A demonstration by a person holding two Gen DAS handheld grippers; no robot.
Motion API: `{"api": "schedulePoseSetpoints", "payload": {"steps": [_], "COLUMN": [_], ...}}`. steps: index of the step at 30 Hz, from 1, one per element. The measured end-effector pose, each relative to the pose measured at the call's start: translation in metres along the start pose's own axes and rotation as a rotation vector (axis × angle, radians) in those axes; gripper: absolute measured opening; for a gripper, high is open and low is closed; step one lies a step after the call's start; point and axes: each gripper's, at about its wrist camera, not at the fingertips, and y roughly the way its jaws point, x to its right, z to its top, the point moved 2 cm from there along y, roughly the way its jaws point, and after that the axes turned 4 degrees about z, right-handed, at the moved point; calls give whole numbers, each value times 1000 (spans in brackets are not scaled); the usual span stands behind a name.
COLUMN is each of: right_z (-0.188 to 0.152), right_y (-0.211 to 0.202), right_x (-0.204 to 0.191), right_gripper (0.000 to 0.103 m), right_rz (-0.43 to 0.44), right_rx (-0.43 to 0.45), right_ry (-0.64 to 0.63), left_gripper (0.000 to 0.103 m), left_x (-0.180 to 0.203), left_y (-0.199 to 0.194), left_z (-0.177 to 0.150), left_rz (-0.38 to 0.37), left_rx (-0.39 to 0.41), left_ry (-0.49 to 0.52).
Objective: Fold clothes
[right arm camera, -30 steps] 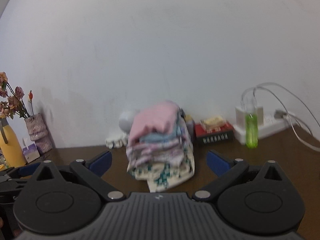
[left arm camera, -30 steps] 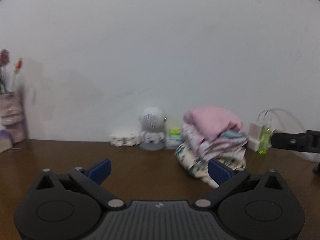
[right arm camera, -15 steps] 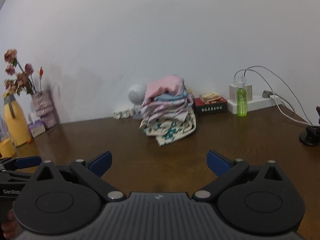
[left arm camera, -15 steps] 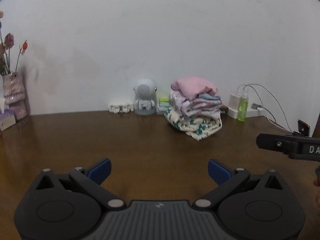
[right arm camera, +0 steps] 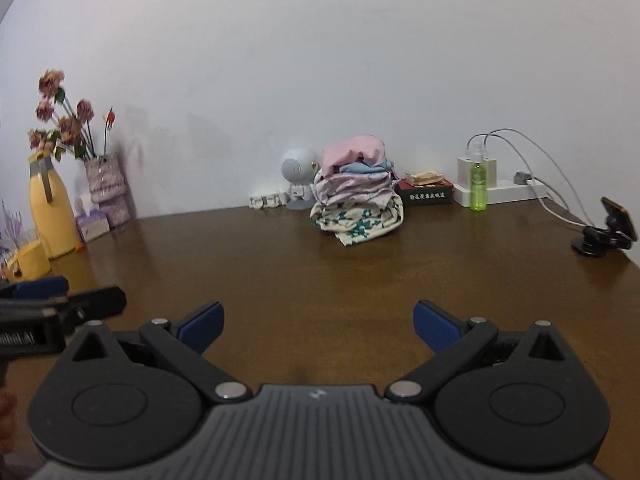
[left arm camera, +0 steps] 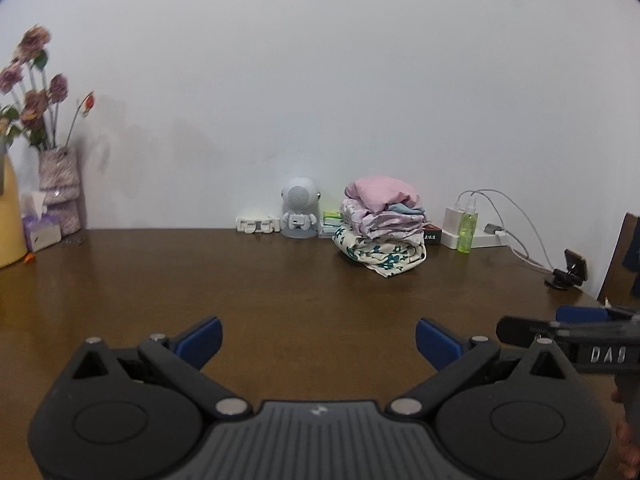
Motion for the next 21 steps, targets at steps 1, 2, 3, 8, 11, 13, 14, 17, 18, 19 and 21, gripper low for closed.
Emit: {"api": "schedulePoseSetpoints", "payload": {"steps": [1,2,3,8,11,13,14,17,18,19,21], "right_z": [-4,-7,-12,-30,-42,-50,-53,-58,-58,-58,-58], "right_y": [-6,-12,-19,-50,-65,-73,-76,-84,-85,-86,-88], "right_x": [-3,-6,-8,-15,-19,-23,-24,-28,-28,-28,-29], "right_gripper": [103,103,103,103,103,103,103,103,103,103,103], "right_rz": [2,5,9,18,15,6,1,-10,-12,-14,-16], "right_rx": [-8,-16,-22,-38,-47,-43,-39,-30,-28,-26,-20], "right_ry": [-8,-16,-18,9,19,16,14,8,8,7,7], "left_gripper": [103,103,103,103,103,103,103,103,103,103,103], "left_x": [-2,-4,-6,-11,-13,-12,-11,-7,-6,-4,-3], "left_y": [-7,-14,-21,-46,-59,-69,-74,-82,-83,-84,-86], "left_z": [-3,-5,-8,-24,-33,-38,-41,-45,-46,-46,-47], "left_rz": [-5,-11,-13,-10,-13,-23,-26,-31,-34,-35,-34], "left_rx": [-2,-4,-3,7,-12,-4,5,14,12,11,8], "left_ry": [-8,-15,-18,-27,-36,-30,-24,-11,-9,-8,-7]}}
